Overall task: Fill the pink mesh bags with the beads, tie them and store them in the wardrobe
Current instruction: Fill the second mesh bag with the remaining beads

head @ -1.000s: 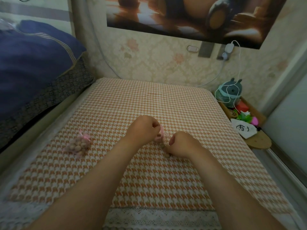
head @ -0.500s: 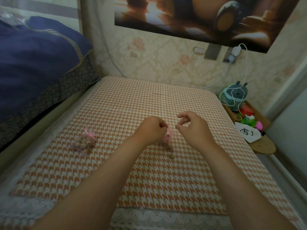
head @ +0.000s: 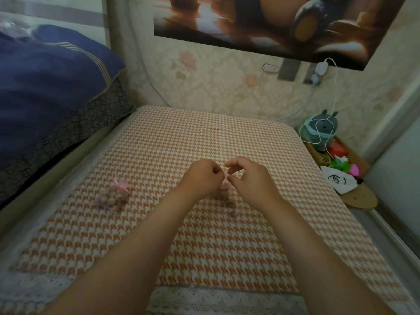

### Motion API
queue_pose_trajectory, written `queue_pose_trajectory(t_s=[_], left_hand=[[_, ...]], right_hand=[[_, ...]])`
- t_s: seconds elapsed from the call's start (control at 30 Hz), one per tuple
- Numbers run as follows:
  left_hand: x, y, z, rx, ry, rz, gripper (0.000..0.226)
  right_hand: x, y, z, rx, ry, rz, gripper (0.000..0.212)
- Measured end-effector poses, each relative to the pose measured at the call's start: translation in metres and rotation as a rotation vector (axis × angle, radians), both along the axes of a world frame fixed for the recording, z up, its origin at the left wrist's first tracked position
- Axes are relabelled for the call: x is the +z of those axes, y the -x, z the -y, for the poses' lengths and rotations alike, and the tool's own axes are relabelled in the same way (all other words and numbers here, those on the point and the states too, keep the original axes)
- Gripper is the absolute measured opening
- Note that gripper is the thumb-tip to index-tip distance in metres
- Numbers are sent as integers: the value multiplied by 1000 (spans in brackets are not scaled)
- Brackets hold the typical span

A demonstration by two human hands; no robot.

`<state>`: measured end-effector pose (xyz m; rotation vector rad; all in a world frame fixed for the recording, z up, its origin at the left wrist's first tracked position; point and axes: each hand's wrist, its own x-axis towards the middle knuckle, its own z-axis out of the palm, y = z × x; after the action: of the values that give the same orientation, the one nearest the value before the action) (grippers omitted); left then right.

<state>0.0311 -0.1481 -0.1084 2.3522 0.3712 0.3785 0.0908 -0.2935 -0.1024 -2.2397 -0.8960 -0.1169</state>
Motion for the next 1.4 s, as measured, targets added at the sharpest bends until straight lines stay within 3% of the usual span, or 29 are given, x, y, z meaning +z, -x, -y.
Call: queue_pose_trajectory(t_s=[0.17, 0.33, 0.53, 0.7, 0.87, 0.97, 1.2, 1.4], left_hand=[[-3, 0, 1, 40, 9, 20, 18], [-5, -3, -1, 28, 4, 37, 20], [-10, -6, -4, 14, 1, 24, 28], [-10, -5, -2, -27, -3, 15, 31], [-8, -5, -2, -30, 8, 25, 29], [-8, -2, 0, -62, 65, 32, 25], [-9, 3, -5, -112, 88, 35, 17], [-8, -3, -8, -95, 39, 20, 21]], right_hand=[[1, -7, 10, -21, 75, -5, 13], [0, -10, 19, 67, 345, -146, 7], [-10, -7, 17, 144, 587, -203, 19], [-13, -11, 15, 122, 526, -193, 10], [7, -16, 16, -13, 61, -113, 8], [9, -14, 12, -15, -90, -79, 7], [0, -5, -2, 39, 158, 128, 10], [0, -7, 0, 50, 411, 187, 30]])
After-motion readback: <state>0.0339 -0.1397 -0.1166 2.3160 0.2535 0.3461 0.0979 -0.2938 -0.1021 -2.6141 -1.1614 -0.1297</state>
